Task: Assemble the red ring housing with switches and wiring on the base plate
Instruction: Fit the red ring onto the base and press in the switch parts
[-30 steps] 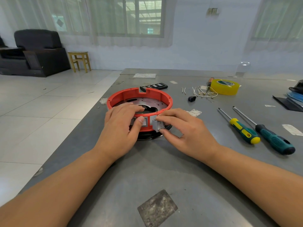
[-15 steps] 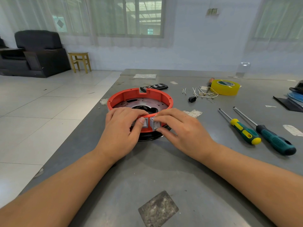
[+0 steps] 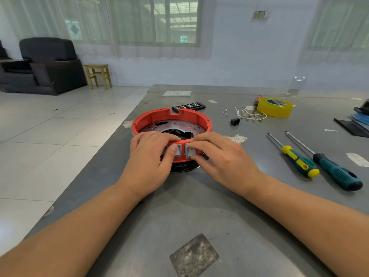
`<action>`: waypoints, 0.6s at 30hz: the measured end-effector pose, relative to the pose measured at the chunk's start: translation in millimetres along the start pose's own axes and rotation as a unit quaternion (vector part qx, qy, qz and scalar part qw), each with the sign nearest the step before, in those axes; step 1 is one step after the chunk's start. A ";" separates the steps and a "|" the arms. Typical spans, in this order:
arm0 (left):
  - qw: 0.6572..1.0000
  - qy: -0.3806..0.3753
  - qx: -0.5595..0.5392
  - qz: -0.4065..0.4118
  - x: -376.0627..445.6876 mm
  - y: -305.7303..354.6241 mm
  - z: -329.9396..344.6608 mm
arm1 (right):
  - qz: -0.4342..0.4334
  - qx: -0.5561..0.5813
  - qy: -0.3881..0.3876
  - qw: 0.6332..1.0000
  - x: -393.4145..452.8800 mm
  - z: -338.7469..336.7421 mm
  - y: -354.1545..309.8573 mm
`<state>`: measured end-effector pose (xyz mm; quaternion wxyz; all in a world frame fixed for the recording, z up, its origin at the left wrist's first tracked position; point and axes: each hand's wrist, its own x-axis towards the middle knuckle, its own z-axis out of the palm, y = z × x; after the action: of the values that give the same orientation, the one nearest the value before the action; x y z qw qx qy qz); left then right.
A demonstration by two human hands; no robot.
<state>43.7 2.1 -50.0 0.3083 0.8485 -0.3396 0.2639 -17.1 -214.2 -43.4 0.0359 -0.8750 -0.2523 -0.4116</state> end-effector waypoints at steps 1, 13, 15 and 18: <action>1.000 0.000 -0.001 0.002 -0.2 0.3 0.4 | 0.002 -0.001 0.002 1.000 0.5 1.1 0.3; 0.999 0.026 -0.032 -0.013 1.4 1.9 5.9 | 0.153 0.036 -0.079 0.984 1.9 -2.7 2.6; 0.998 0.021 -0.060 -0.010 0.0 -2.3 3.3 | 0.152 0.052 -0.085 0.983 1.6 -3.1 3.4; 0.996 -0.002 -0.084 -0.024 -2.6 -6.3 -1.7 | 0.153 0.078 -0.076 0.982 1.7 -2.8 2.8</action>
<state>46.3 8.0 -52.8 0.3840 0.8279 -0.3412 0.2252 -16.8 -216.7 -39.9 0.1472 -0.9265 -0.1489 -0.3126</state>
